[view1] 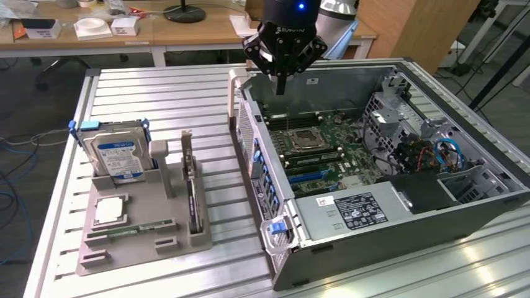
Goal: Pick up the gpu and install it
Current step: 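Reach for the gpu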
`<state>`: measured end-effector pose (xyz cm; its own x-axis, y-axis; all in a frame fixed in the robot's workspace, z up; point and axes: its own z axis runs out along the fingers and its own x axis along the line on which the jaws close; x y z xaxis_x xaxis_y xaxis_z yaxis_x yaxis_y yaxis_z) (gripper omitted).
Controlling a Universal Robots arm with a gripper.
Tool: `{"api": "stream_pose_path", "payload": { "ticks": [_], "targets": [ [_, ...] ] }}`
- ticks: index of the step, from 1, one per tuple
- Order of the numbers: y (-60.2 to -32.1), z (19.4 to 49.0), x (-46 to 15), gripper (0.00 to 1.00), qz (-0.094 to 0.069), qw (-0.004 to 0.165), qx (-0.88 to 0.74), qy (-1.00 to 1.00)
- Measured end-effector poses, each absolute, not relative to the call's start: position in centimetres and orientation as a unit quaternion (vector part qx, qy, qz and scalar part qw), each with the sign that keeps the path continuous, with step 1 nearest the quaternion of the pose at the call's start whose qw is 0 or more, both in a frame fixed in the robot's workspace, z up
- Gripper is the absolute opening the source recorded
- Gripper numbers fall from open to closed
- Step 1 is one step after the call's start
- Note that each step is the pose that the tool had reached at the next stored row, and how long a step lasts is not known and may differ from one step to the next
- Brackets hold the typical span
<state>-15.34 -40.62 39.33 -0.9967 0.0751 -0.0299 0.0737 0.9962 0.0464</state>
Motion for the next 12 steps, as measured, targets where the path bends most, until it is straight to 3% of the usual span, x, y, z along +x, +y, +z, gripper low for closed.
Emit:
{"api": "stream_pose_path", "payload": {
  "ticks": [12],
  "targets": [
    [-40.81, 39.33, -15.61, 0.11, 0.023, 0.016, 0.037, 0.999]
  ]
}}
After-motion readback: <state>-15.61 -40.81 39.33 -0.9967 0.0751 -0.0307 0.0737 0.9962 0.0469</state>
